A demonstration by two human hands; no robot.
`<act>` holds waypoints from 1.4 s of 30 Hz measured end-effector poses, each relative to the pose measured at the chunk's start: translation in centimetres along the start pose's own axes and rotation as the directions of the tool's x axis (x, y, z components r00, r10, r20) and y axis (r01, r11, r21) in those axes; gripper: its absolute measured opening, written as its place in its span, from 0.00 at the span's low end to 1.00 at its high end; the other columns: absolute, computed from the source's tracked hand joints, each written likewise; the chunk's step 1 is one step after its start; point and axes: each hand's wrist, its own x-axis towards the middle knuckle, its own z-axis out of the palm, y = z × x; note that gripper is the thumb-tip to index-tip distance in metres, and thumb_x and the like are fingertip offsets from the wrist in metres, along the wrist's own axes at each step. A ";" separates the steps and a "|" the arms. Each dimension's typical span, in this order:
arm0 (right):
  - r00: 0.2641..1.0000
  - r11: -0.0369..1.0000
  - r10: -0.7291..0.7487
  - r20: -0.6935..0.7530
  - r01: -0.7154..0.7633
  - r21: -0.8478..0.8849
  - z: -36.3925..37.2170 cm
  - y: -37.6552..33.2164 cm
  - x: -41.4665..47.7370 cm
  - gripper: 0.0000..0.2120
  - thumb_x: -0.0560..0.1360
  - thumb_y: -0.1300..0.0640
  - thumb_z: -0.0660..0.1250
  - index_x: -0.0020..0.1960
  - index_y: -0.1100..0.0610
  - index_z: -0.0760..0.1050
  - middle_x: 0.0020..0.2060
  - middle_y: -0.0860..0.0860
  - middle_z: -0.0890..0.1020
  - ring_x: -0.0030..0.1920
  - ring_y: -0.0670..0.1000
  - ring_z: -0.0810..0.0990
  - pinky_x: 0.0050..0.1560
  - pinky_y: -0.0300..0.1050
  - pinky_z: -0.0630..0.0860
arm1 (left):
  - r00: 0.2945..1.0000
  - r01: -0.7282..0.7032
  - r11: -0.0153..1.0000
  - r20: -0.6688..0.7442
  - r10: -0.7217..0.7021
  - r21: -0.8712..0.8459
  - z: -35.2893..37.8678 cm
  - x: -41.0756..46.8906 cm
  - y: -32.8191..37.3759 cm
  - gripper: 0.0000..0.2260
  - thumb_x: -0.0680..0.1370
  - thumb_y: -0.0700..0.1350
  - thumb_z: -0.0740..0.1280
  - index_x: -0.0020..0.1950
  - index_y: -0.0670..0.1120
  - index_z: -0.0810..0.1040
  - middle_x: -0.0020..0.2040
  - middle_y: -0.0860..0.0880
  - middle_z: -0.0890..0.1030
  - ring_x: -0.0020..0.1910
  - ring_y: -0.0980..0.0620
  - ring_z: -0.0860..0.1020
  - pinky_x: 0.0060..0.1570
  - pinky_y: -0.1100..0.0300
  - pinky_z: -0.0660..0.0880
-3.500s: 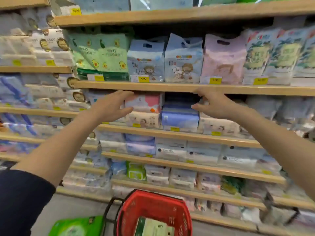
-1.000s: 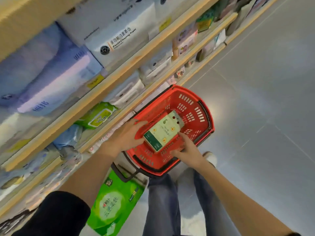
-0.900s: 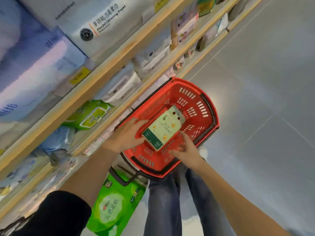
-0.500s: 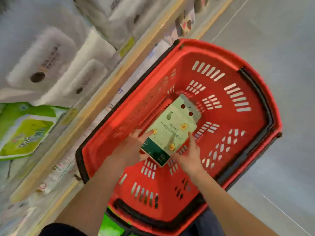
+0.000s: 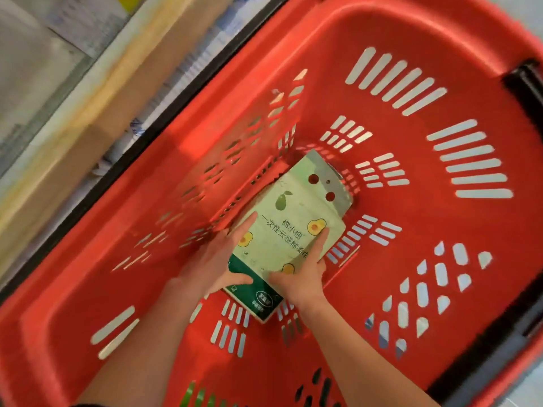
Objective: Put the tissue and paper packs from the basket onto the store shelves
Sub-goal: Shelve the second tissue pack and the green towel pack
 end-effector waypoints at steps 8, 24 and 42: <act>0.993 0.994 -0.096 -0.070 0.092 -0.058 0.5 0.6 0.3 0.62 0.63 0.67 0.74 0.70 0.40 0.28 0.58 0.52 0.61 0.42 0.38 0.64 0.34 0.19 0.66 | 0.999 -0.021 0.999 -0.040 0.022 0.029 -0.6 0.0 0.5 0.57 0.62 0.54 0.78 0.68 0.70 0.32 0.74 0.45 0.62 0.70 0.44 0.67 0.67 0.50 0.67; 0.941 0.963 -0.269 -0.207 0.261 -0.064 -4.3 -5.8 -8.4 0.62 0.49 0.53 0.74 0.68 0.32 0.36 0.61 0.55 0.72 0.58 0.56 0.74 0.55 0.59 0.75 | 1.000 0.018 0.999 0.005 -0.018 -0.039 -10.0 -6.9 9.4 0.53 0.65 0.51 0.77 0.64 0.77 0.34 0.75 0.43 0.60 0.74 0.42 0.58 0.70 0.42 0.59; 0.621 0.711 -0.670 -0.407 0.694 -0.112 -14.9 -16.6 -37.1 0.58 0.59 0.57 0.77 0.71 0.33 0.38 0.61 0.43 0.66 0.58 0.47 0.72 0.50 0.53 0.78 | 0.863 -0.379 0.921 -0.327 0.386 0.087 -26.1 -30.1 27.1 0.50 0.67 0.50 0.76 0.69 0.72 0.39 0.71 0.62 0.59 0.70 0.58 0.63 0.67 0.54 0.66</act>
